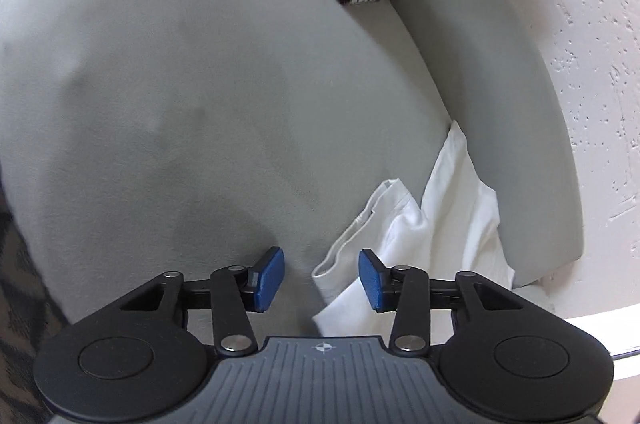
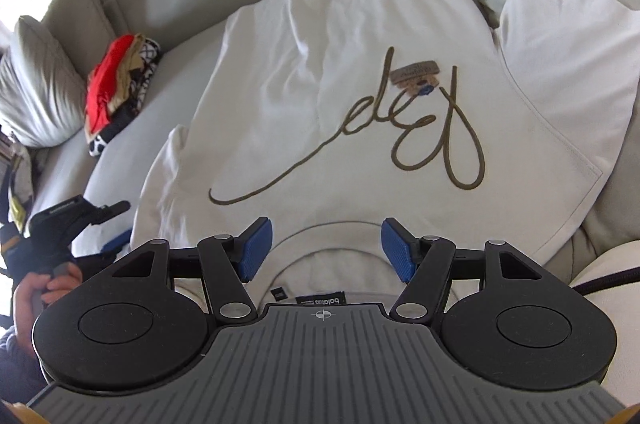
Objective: Fold clothes
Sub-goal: 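Move the left gripper to the other sleeve and close on it, then fold the held sleeve across the body with the left gripper and release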
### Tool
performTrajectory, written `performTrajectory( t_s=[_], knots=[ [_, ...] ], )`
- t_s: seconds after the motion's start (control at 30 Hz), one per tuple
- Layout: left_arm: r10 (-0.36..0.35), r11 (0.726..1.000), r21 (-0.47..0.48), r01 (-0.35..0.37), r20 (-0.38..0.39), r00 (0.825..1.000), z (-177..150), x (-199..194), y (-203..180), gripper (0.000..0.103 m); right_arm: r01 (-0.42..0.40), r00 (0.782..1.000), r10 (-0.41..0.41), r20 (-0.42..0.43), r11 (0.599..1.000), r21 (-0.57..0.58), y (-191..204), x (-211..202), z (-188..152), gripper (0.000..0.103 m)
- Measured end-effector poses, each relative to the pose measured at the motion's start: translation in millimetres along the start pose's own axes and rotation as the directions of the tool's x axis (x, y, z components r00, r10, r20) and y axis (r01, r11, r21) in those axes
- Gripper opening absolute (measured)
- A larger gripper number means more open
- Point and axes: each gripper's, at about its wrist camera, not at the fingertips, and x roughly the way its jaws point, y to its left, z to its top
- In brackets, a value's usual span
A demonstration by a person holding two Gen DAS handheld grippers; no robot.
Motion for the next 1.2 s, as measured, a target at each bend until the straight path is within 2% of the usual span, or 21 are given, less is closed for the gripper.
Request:
performTrajectory(
  t_s=[0.17, 0.27, 0.33, 0.4, 0.43, 0.57, 0.67, 0.77, 0.83, 0.97, 1.03, 1.1, 1.2],
  knots=[
    [-0.016, 1.000, -0.006, 0.015, -0.067, 0.998, 1.4, 11.6, -1.7, 0.026, 0.019, 1.000, -0.019, -0.008, 1.000, 0.009, -4.7, 0.8, -0.7, 0.066],
    [-0.004, 1.000, -0.025, 0.002, -0.073, 0.997, 3.3, 13.4, 3.1, 0.013, 0.024, 1.000, -0.024, -0.015, 1.000, 0.020, -7.4, 1.5, -1.5, 0.066],
    [-0.005, 0.999, -0.039, 0.002, -0.073, 0.997, 3.7, 14.0, 6.4, 0.011, 0.025, 1.000, -0.025, -0.019, 1.000, 0.017, -7.3, 1.1, -2.7, 0.066],
    [0.007, 0.999, -0.039, -0.009, -0.062, 0.998, 3.5, 13.3, 7.2, 0.002, 0.028, 0.999, -0.028, -0.023, 1.000, 0.009, -6.6, 1.0, -3.9, 0.066],
    [0.010, 0.999, -0.031, -0.012, -0.052, 0.999, 2.9, 12.2, 6.3, 0.001, 0.029, 0.999, -0.029, -0.025, 1.000, 0.008, -6.6, 0.8, -4.2, 0.066],
    [0.060, 0.994, 0.083, -0.066, 0.080, 0.995, 1.6, -9.7, -12.2, 0.000, 0.032, 0.999, -0.031, -0.019, 0.999, 0.014, -8.1, -3.0, -4.4, 0.066],
    [0.122, 0.973, 0.166, -0.158, 0.205, 0.971, 3.1, -33.6, -25.4, 0.000, 0.039, 0.999, -0.039, -0.010, 0.999, 0.027, -12.0, -5.8, -3.5, 0.066],
    [0.208, 0.932, 0.229, -0.280, 0.294, 0.933, 2.0, -46.5, -32.4, 0.000, 0.048, 0.999, -0.047, -0.023, 0.997, 0.052, -16.8, -3.3, -3.1, 0.066],
    [0.246, 0.907, 0.265, -0.326, 0.295, 0.923, 0.9, -44.0, -30.6, 0.000, 0.054, 0.998, -0.052, -0.039, 0.996, 0.064, -19.1, -0.3, -4.0, 0.066],
    [0.224, 0.895, 0.311, -0.320, 0.307, 0.925, -2.4, -48.6, -21.3, 0.001, 0.051, 0.997, -0.047, -0.054, 0.996, 0.068, -23.2, -2.2, -7.4, 0.067],
    [0.225, 0.887, 0.322, -0.331, 0.325, 0.919, -1.2, -51.4, -24.2, 0.002, 0.048, 0.998, -0.045, -0.046, 0.996, 0.074, -27.0, -6.4, -8.9, 0.067],
    [0.244, 0.867, 0.338, -0.367, 0.356, 0.902, -2.0, -52.0, -32.9, 0.004, 0.046, 0.998, -0.043, -0.035, 0.995, 0.084, -32.2, -11.2, -10.3, 0.067],
    [0.305, 0.818, 0.355, -0.453, 0.402, 0.864, -12.9, -62.3, -44.0, 0.016, 0.040, 0.999, -0.038, -0.022, 0.993, 0.115, -43.2, -17.0, -13.1, 0.067]
  ],
)
